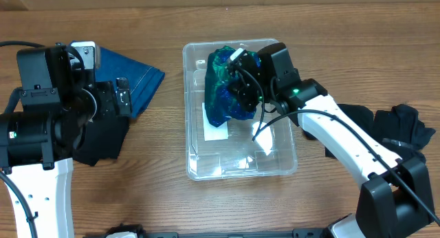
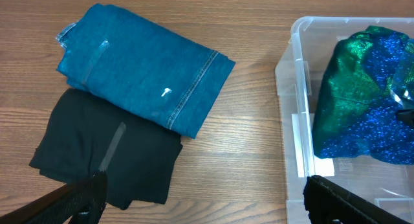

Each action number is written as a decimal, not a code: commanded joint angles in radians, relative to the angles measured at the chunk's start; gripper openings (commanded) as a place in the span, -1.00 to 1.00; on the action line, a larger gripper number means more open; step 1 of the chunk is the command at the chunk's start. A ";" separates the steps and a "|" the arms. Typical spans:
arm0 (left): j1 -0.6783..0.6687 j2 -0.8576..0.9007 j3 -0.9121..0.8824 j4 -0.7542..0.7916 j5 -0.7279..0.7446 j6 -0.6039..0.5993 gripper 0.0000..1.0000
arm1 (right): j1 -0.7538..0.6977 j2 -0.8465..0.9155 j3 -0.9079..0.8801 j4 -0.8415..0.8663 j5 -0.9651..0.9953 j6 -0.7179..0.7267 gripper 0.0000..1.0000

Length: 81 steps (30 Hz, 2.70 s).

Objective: Pack container
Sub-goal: 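Move the sequined item into the clear bin and release it, then grasp a black cloth on the right with the right gripper, then place the black cloth into the bin beside the sequined item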

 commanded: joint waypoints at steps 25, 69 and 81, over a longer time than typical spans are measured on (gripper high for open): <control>0.005 0.000 0.021 -0.006 0.016 -0.017 1.00 | -0.014 -0.179 0.107 -0.066 0.499 0.235 1.00; 0.005 0.000 0.021 -0.006 0.024 -0.018 1.00 | -0.730 -0.022 -0.185 -0.203 -0.003 0.768 -0.71; 0.005 0.000 0.021 -0.006 0.024 -0.018 1.00 | -0.342 -0.251 0.200 -0.438 -0.109 0.076 -0.92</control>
